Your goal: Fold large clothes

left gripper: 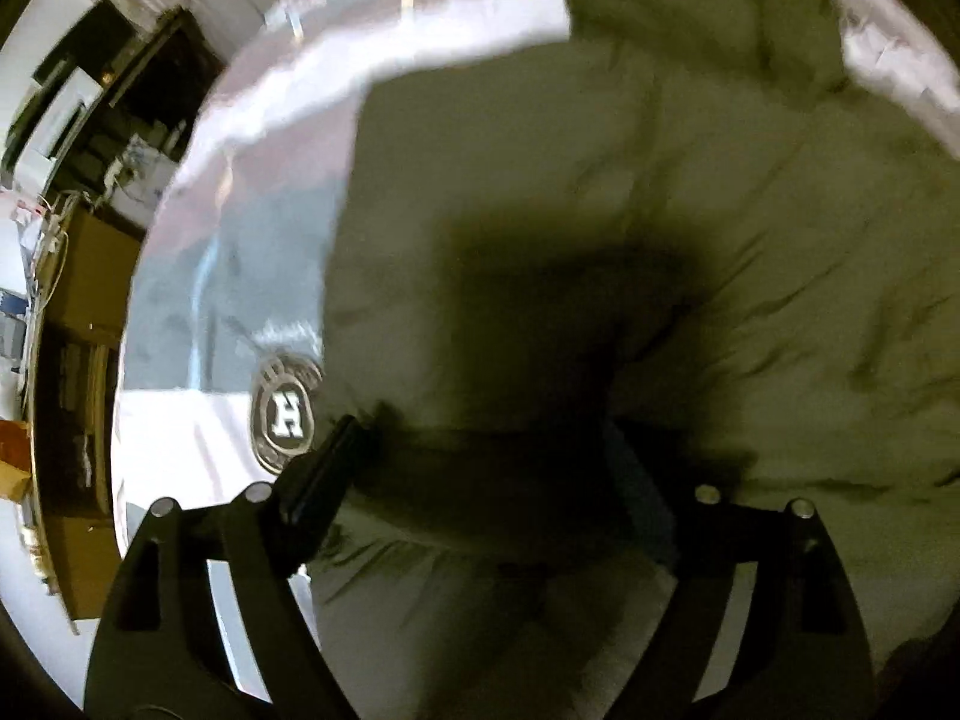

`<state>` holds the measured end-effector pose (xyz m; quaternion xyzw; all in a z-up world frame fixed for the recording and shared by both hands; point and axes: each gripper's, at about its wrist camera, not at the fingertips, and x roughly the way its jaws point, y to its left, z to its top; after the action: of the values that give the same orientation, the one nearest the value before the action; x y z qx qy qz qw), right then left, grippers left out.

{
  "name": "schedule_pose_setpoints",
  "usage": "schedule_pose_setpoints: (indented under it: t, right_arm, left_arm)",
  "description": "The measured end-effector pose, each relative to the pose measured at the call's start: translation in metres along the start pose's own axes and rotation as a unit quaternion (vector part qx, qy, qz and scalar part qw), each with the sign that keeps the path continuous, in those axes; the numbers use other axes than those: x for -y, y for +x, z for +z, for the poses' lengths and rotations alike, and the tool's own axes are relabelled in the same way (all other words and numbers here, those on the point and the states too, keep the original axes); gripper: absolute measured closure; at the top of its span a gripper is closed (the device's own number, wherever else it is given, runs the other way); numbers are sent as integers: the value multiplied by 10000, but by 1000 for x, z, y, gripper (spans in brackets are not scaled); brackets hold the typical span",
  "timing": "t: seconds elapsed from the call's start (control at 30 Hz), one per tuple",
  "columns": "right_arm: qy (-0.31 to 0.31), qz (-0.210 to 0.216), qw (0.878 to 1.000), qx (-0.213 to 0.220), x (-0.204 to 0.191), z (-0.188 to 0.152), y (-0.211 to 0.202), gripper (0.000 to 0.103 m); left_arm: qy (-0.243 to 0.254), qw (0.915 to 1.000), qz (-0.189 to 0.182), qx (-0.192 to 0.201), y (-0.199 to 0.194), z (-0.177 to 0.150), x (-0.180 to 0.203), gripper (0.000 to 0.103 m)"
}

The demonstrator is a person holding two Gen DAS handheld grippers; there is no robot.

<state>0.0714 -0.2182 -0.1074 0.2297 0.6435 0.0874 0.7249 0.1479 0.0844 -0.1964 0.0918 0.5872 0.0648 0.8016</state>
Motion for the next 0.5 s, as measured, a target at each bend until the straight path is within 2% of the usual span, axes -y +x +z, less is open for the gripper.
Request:
schedule_pose_setpoints:
  t: [0.07, 0.13, 0.2, 0.23, 0.3, 0.37, 0.43, 0.5]
  right_arm:
    - [-477, 310, 9978, 352, -19, -4, -11, 10]
    - [-955, 382, 9943, 294, -38, -14, -4, 13]
    - [-1185, 199, 9927, -16, -52, -23, 18, 31]
    - [-1237, 115, 9918, -297, -55, -29, 37, 34]
    - [-1285, -258, 9897, -571, -54, -37, 64, 42]
    - [-1338, -544, 9875, -629, -49, -38, 83, 43]
    - [-1269, -680, 9875, -643, -42, -35, 97, 45]
    - [-1287, -790, 9864, -643, -41, -34, 108, 45]
  left_arm:
    - [-56, 9991, -263, 329, -23, 5, 0, 19]
    - [-23, 9968, -574, 548, -36, 8, 7, 19]
    - [169, 9950, -819, 543, -33, 7, 18, 19]
    - [304, 9951, -834, 442, -28, 5, 27, 19]
    - [513, 9960, -727, 106, -5, 1, 37, 19]
    - [656, 9952, -657, -312, 17, -5, 48, 17]
    - [578, 9939, -668, -660, 40, -8, 45, 12]
    - [515, 9931, -729, -765, 48, -6, 41, 11]
